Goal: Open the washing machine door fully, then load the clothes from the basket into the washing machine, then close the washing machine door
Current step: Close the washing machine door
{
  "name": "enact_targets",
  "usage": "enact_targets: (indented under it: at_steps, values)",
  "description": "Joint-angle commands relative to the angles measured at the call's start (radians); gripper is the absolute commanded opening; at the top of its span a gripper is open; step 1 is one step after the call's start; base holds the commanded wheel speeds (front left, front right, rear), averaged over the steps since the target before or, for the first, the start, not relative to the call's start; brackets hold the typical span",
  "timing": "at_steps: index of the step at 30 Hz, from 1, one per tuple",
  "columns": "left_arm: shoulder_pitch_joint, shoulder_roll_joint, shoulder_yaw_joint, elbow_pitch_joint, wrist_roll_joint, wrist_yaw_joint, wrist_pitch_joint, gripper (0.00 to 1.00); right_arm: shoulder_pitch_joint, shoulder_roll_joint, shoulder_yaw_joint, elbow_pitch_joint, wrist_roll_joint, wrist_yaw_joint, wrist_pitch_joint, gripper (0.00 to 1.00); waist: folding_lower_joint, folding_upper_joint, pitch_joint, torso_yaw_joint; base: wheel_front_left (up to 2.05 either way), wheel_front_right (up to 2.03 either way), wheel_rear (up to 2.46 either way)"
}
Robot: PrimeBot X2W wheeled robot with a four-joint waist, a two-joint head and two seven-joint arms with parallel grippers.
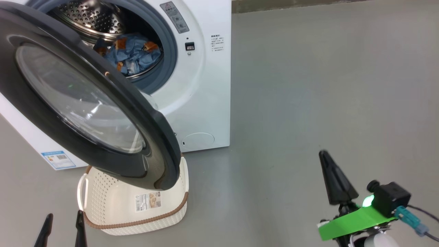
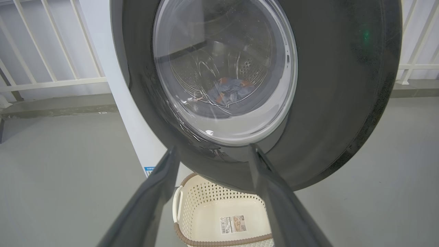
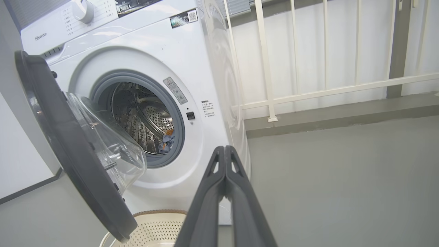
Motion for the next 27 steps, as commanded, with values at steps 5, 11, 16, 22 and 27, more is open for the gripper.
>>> enact_targets:
  at_steps: [5,11,16,22,27]
  values:
    - [-0.033,0.011,0.031,-0.034,-0.012,-0.003,-0.008,1.0,-0.033,0.002,0.051,-0.211,0.009,0.002,-0.005,0.0,0.0,0.0,0.006,0.009,0.0,0.0,0.0]
    - [-0.038,0.013,0.019,-0.032,-0.028,-0.003,-0.008,1.0,-0.061,0.002,0.125,-0.367,-0.016,0.002,-0.005,0.0,0.0,0.0,0.015,0.027,0.0,0.0,0.0]
    - [-0.049,0.017,0.005,-0.032,-0.036,-0.003,-0.008,1.0,-0.104,0.002,0.215,-0.464,-0.049,0.002,-0.005,0.0,0.0,0.0,0.025,0.054,0.0,0.0,0.0]
    - [-0.065,0.017,-0.014,-0.03,-0.052,-0.003,-0.008,1.0,-0.17,0.002,0.346,-0.505,-0.101,0.002,-0.005,0.0,0.0,0.0,0.045,0.093,0.0,0.0,0.0]
    - [-0.083,0.021,-0.033,-0.028,-0.069,-0.003,-0.008,1.0,-0.236,-0.022,0.468,-0.473,-0.116,0.002,-0.005,0.0,0.0,0.0,0.073,0.134,0.0,0.0,0.0]
